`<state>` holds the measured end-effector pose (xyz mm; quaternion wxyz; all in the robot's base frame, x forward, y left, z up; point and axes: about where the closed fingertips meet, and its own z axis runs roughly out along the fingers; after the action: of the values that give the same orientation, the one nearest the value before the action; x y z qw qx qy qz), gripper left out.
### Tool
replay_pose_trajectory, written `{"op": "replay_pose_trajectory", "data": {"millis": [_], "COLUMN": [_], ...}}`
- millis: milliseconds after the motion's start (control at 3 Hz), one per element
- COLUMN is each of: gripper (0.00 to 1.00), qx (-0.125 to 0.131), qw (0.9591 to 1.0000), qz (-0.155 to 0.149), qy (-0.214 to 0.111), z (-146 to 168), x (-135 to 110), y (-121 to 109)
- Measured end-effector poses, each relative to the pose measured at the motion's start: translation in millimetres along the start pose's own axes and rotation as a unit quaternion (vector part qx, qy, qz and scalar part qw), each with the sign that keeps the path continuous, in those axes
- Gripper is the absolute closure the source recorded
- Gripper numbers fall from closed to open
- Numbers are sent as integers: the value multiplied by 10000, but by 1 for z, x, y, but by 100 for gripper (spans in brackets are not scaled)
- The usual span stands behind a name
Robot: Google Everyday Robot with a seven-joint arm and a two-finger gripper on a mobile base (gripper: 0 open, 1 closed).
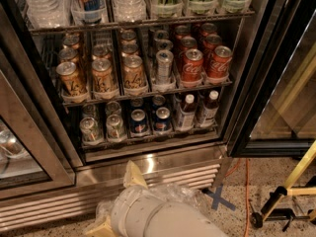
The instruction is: Pick orange can from middle shelf of fridge
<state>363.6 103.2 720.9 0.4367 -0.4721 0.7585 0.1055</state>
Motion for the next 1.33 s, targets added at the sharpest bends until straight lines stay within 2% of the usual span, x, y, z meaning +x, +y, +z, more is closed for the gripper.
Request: {"op": "replay_pose_trajectory", "data": {"millis": [667, 1333], "gripper": [0, 0], "qx": [372, 324], "qw": [9991, 9992], "qz": [-204, -196], "qy": [80, 129], "z": [0, 0], "x": [-12, -8], "y": [-10, -5]}}
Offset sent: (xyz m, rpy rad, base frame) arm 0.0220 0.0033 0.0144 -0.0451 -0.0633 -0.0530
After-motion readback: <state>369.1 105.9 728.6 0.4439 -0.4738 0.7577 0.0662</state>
